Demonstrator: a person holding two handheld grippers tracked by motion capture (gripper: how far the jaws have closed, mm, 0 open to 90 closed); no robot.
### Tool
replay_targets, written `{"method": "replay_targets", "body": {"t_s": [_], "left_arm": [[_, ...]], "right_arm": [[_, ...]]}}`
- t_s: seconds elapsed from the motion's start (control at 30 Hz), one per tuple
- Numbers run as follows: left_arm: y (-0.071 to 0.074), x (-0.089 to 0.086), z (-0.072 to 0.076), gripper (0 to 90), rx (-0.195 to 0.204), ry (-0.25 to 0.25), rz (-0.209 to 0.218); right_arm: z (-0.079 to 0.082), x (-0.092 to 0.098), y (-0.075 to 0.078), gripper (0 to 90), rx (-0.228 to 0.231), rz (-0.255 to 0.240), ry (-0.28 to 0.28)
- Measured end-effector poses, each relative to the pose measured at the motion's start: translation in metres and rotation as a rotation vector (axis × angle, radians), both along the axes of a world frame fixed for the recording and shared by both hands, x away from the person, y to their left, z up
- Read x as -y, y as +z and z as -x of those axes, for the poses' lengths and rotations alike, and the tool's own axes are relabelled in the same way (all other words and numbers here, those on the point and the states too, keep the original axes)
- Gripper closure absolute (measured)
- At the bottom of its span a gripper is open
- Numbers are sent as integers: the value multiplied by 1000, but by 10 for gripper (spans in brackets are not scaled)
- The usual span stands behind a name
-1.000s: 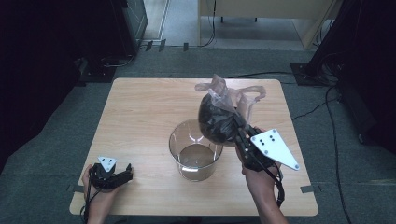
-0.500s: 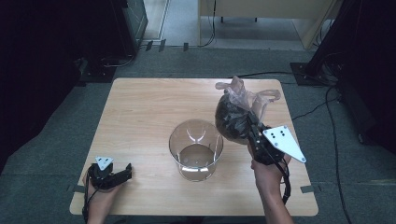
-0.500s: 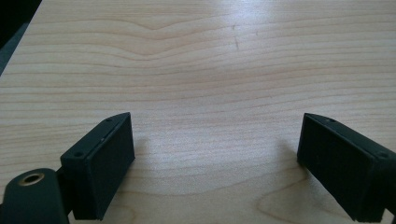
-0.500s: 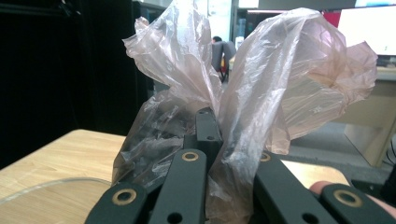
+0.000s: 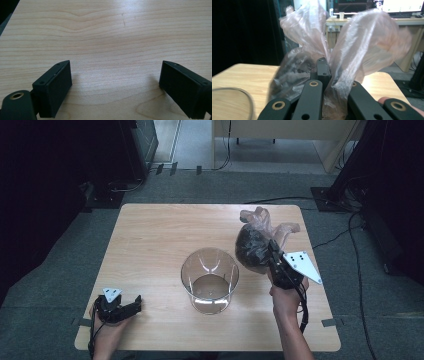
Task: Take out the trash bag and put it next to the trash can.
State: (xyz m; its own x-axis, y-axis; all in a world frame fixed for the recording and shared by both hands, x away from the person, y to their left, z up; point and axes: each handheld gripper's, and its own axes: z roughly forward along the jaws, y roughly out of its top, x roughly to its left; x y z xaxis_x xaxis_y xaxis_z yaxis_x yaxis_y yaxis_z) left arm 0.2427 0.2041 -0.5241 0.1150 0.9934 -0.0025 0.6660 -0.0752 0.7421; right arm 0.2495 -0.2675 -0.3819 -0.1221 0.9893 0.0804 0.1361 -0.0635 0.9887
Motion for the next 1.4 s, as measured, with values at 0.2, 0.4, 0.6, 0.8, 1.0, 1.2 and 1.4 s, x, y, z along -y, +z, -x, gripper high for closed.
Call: {"method": "replay_targets", "body": {"t_s": [0.2, 0.4, 0.6, 0.8, 1.0, 1.2, 1.4], "left_arm": [[0, 0, 0, 104, 1, 1, 2], [0, 0, 0, 104, 0, 0, 1], [0, 0, 0, 104, 0, 0, 0], [0, 0, 0, 104, -1, -1, -1], [0, 0, 0, 104, -1, -1, -1], [0, 0, 0, 104, -1, -1, 0], [0, 0, 0, 104, -1, -1, 0]], "right_arm": [[-16, 0, -17, 897, -43, 21, -16], [-35, -13, -39, 896, -107, 43, 40], [-43, -23, -55, 880, -127, 26, 190], [-41, -15, -69, 843, -155, 12, 269], [-36, -7, -77, 494, -190, 14, 267], [-33, -1, -82, 237, -254, -19, 260], [-23, -2, -84, 189, -251, 14, 288]]}}
